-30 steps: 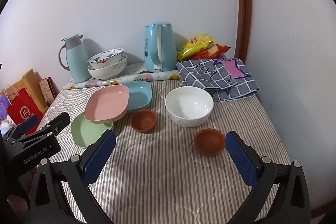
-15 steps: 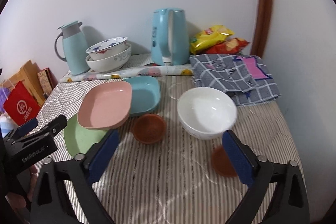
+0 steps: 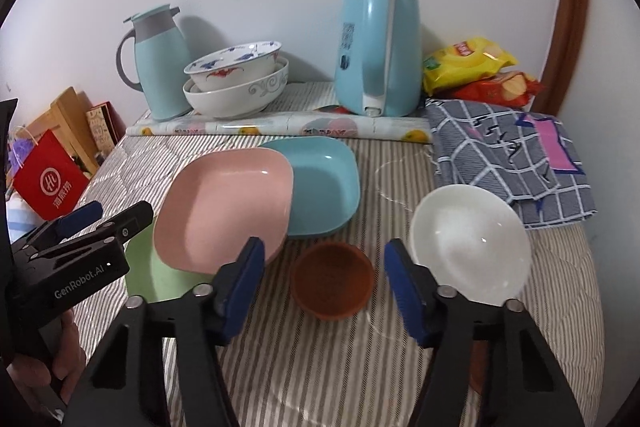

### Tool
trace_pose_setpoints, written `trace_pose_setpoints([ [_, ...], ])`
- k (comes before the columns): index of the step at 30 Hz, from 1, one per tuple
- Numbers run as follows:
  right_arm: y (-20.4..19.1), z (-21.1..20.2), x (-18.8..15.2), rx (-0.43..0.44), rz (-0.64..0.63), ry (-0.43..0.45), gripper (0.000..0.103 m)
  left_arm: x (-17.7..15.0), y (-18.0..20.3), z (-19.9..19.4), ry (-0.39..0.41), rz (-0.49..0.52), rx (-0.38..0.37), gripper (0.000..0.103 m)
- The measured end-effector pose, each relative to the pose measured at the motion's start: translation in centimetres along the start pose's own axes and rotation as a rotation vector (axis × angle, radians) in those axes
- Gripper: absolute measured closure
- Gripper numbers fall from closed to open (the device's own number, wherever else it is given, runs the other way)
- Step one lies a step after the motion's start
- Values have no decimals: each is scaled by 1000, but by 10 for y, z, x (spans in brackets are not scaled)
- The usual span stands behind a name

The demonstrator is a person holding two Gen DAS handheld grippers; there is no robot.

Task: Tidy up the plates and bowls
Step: 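Move the left gripper to the pink plate rim and close on it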

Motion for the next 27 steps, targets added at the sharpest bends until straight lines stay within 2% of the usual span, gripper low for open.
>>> trace_pose_setpoints([
  [3, -5, 13, 2, 13, 1, -16, 55, 3, -1, 11, -13, 2, -10, 44],
  [6, -8, 24, 3, 19, 7, -28, 55, 6, -1, 24, -34, -8, -34, 55],
  [13, -19, 46, 7, 38, 4, -46, 57, 13, 1, 49, -56, -12, -56, 61],
  [16, -23, 57, 7, 43, -4, -61, 65, 14, -1, 59, -65, -30, -66, 62],
  [20, -26, 72, 4, 46, -11, -88, 68, 12, -2, 72, -84, -46, -89, 69],
  [23, -26, 81, 4, 44, -6, -101, 75, 11, 0, 81, -98, -47, -110, 79],
  [27, -24, 89, 2, 36, -11, -117, 89, 10, 2, 84, -95, -35, -115, 94],
])
Point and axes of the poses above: each gripper's, at about its wrist camera, not at the fingertips, and z roughly the way its jaws point, y to its right, x to its top, the point moved 8 cm from there along z, roughly the way its jaws point, and after that the axes turned 12 degrees about z, right-handed, at the moved point
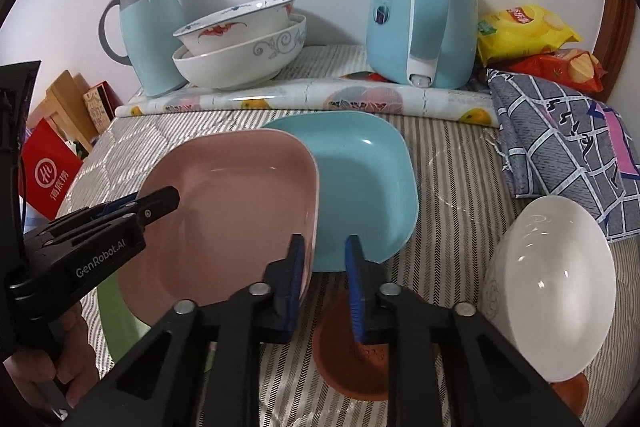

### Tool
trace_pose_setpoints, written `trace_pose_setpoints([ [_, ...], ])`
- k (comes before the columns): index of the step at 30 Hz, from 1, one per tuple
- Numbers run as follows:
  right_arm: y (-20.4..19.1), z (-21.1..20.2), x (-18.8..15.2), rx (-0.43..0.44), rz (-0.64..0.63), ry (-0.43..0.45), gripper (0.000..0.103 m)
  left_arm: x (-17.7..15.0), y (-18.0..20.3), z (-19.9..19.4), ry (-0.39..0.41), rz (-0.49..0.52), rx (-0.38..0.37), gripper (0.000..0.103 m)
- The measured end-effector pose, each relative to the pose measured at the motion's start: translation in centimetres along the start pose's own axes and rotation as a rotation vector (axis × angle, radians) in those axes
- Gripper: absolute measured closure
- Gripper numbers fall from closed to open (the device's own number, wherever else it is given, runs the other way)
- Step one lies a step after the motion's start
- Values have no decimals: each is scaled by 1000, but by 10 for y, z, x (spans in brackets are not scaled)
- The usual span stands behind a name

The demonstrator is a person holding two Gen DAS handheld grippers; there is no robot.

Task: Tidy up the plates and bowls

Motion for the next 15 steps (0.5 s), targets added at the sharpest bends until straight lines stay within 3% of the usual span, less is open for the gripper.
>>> trace_pose_setpoints([
  [4, -4, 2, -2, -19, -31, 6, 97, 1, 1, -5, 15, 17, 8, 94],
  [15, -25, -8, -15, 18, -31, -3, 97, -14, -25, -28, 22, -16, 33, 94],
])
Point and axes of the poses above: each gripper's, at about its wrist camera, not at the fingertips, and z roughly the way its jaws point, y to its right, x to its top, the point moved 8 cm from there along z, roughly the way its jaws point, and after that the axes turned 12 degrees about z, right-handed, at the moved point
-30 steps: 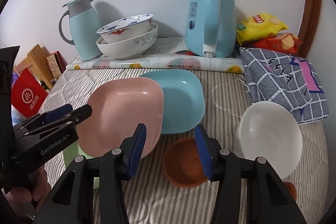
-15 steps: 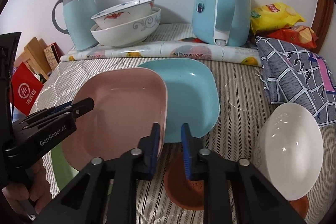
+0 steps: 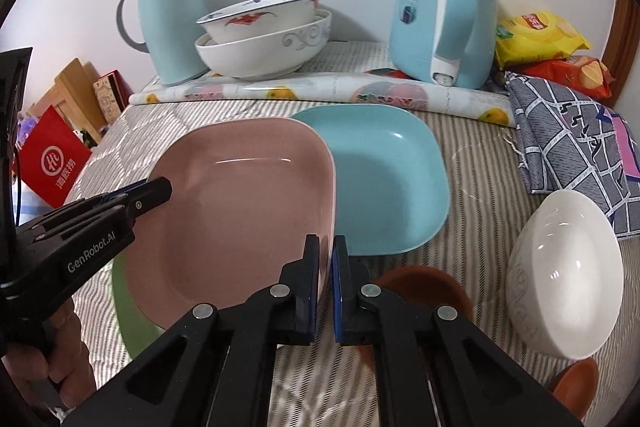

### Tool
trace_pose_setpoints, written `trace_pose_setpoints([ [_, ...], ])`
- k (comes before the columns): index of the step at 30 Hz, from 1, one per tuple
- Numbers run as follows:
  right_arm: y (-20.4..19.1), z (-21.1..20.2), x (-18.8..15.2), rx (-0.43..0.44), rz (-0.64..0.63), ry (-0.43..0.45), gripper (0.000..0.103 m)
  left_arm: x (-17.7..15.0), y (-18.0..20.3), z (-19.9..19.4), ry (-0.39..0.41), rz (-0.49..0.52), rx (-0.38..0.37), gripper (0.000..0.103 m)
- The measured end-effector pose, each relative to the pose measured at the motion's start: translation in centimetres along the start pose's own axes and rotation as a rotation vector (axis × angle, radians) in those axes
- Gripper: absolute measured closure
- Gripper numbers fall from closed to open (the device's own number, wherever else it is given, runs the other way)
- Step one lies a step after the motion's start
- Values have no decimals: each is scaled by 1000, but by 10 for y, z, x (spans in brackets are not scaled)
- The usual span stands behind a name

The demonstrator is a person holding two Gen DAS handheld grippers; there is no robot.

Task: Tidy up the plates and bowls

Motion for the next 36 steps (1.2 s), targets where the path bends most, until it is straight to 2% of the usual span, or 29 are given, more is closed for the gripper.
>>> trace_pose_setpoints([
  [10, -26, -6, -17, 24, -49, -9, 97, -27, -26, -21, -11, -41, 20, 94],
  [19, -33, 0, -19, 11, -108, -12, 97, -52, -28, -25, -40, -75, 21, 94],
  [36, -35, 12, -24, 29, -108, -34, 95, -60, -30, -30, -65, -89, 38, 90],
])
Point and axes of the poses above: each gripper's, at about its wrist camera, not at the fingertips, and z roughly the way its jaws point, y to its right, x to its top, the point moved 8 cm from there along z, roughly the way its jaws point, and after that the axes turned 12 degrees about z, right-handed, at the moved point
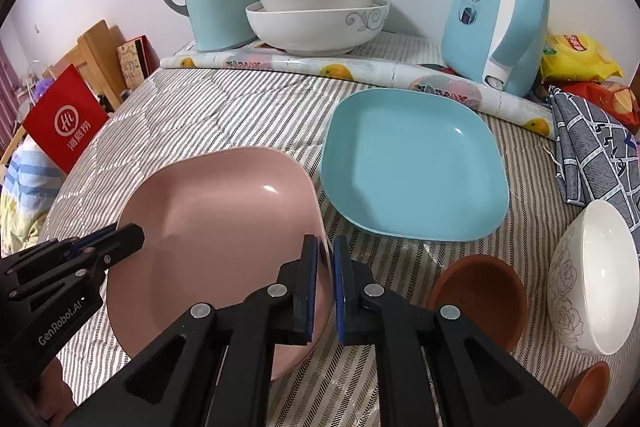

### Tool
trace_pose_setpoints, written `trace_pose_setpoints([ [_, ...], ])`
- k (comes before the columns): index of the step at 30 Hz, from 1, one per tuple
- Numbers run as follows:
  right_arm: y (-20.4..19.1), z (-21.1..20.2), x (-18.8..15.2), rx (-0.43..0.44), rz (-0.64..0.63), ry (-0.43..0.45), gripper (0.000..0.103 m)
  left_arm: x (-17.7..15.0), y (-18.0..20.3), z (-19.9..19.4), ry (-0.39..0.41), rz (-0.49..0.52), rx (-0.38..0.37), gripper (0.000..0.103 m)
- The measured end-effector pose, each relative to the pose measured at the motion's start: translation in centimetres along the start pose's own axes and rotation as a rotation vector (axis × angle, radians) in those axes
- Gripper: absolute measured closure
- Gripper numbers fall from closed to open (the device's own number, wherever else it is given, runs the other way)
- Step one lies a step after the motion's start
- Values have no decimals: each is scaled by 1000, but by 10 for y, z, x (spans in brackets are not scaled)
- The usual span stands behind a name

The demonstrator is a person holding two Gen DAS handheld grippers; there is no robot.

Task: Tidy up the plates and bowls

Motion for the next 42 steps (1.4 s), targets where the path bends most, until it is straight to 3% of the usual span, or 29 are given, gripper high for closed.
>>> trace_pose_setpoints([
  [4, 2, -7, 1, 9, 17, 13, 79, 0, 2, -5, 9, 15, 6, 85],
  [12, 8, -26, -1, 1, 21, 45, 79, 1, 2, -22, 37, -3, 17, 61],
  [17, 14, -41, -3, -2, 31, 59, 77, 5, 6, -33, 54, 0, 16, 60],
  [22, 25, -59, -1, -8, 55, 91, 60, 10, 18, -42, 78, 14, 3, 60],
  [39, 79, -103, 28, -61, 112, 160, 49, 57, 61, -53, 128, 58, -19, 56],
  [42, 88, -106, 35, -69, 122, 169, 42, 67, 62, -50, 136, 65, -2, 55],
])
Point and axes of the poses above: each gripper's, at about its wrist camera, not at the fingertips, and z roughly the way its jaws point, y to its right, x to its top, the point moved 8 cm from there along z, roughly the way its jaws point, and after that the axes turned 12 degrees about z, right-handed, at the moved point
